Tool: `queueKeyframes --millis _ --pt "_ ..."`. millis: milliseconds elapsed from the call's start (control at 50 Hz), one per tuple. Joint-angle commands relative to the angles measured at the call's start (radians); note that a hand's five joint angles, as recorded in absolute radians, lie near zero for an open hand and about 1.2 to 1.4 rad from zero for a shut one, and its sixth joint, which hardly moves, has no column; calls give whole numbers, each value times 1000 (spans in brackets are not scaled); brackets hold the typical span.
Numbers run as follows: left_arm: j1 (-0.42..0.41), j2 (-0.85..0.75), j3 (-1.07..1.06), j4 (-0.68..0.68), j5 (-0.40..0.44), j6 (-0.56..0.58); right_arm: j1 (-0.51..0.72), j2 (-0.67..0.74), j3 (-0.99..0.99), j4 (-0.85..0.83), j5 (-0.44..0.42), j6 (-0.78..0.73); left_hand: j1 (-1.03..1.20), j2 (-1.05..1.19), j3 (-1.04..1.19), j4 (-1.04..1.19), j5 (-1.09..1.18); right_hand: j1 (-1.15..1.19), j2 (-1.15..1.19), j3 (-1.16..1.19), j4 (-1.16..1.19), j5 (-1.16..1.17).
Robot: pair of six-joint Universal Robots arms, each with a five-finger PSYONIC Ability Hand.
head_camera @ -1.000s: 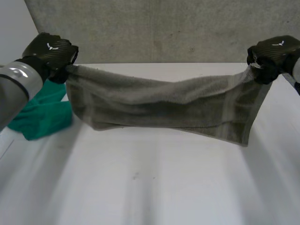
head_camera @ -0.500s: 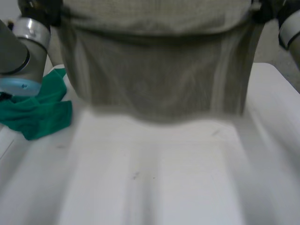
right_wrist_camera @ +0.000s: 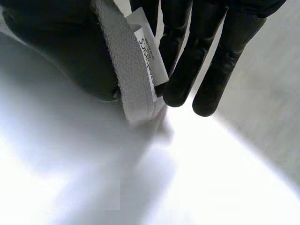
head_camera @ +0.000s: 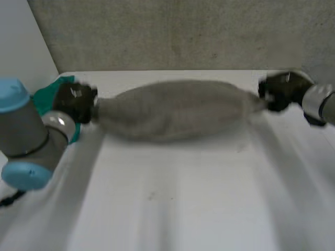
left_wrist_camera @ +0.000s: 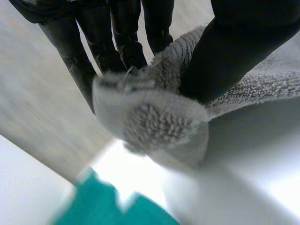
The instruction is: Fold the laundry.
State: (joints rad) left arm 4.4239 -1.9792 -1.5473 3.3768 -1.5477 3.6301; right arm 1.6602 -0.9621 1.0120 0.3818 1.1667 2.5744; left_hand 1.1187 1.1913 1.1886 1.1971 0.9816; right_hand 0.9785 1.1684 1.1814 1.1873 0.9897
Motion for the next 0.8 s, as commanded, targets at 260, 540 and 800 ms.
queueKeyframes --millis 260,540,800 --pt "-34 -41 -51 -205 6 -7 -20 -73 368 -178 67 -51 -755 -828 -825 -834 -793 -804 -994 -1007 -1013 -990" --pt "92 157 -229 -206 155 48 -72 -388 764 -347 -108 -275 -758 -831 -828 -837 -796 -804 -994 -1007 -1013 -990" --pt "256 181 -333 -185 353 205 -122 -442 956 -382 -107 -497 -729 -802 -799 -807 -767 -804 -994 -1007 -1013 -990"
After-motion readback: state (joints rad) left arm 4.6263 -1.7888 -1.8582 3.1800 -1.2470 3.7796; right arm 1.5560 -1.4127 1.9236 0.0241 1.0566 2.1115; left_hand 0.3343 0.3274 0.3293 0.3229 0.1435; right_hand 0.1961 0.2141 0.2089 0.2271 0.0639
